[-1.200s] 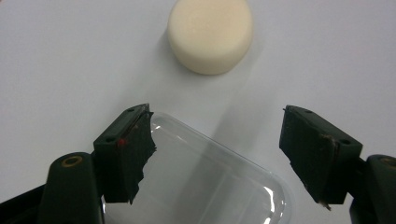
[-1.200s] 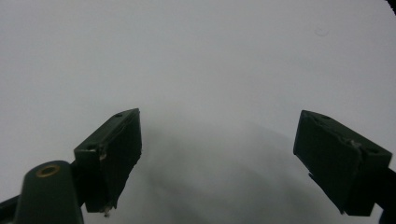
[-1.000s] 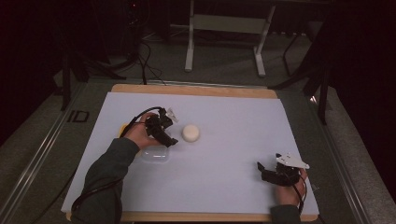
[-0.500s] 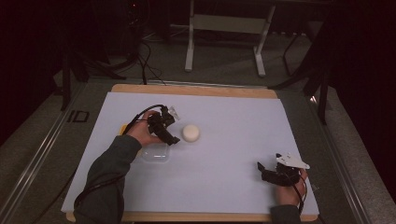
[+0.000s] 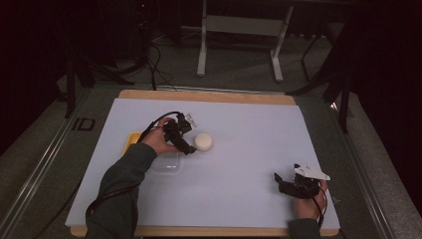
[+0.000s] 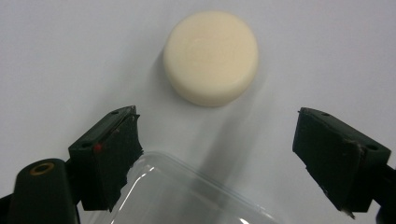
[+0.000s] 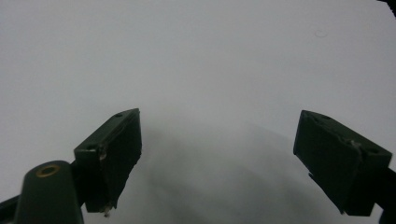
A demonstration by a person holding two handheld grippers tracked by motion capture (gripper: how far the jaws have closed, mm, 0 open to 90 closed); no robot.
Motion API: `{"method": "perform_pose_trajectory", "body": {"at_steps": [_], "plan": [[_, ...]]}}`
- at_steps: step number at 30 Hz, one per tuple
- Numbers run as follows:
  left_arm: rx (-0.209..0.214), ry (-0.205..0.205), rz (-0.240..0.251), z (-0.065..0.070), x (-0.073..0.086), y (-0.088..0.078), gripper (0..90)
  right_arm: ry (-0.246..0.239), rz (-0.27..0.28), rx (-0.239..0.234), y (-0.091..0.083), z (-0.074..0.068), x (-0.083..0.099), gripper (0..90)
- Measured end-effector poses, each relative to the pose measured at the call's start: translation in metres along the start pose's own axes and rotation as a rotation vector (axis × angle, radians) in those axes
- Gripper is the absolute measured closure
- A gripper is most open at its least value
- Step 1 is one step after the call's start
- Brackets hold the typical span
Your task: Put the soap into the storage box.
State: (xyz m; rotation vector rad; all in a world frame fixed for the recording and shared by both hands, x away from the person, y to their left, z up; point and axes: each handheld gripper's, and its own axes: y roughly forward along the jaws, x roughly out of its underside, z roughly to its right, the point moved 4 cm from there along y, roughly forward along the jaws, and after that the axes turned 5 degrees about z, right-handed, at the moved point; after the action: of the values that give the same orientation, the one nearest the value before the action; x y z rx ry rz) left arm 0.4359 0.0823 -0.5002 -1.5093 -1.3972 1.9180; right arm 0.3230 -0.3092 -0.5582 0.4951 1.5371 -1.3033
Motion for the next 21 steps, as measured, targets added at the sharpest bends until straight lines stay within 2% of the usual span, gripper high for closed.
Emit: {"method": "perform_pose_trajectory", "body": {"at_steps": [6,12,21], "plan": [[0.008,-0.017,-0.001,-0.001,-0.003,0.006,14.5,0.0,0.0,-0.001,0.0,0.0,0.0,15.3],[-0.003,-0.018,-0.005,-0.003,-0.006,0.012,9.0,-0.002,0.0,-0.002,0.0,0.0,0.0,15.3],[0.009,-0.028,-0.022,-0.004,-0.009,0.021,3.7,-0.001,0.001,-0.003,0.0,0.0,0.0,15.3]]}}
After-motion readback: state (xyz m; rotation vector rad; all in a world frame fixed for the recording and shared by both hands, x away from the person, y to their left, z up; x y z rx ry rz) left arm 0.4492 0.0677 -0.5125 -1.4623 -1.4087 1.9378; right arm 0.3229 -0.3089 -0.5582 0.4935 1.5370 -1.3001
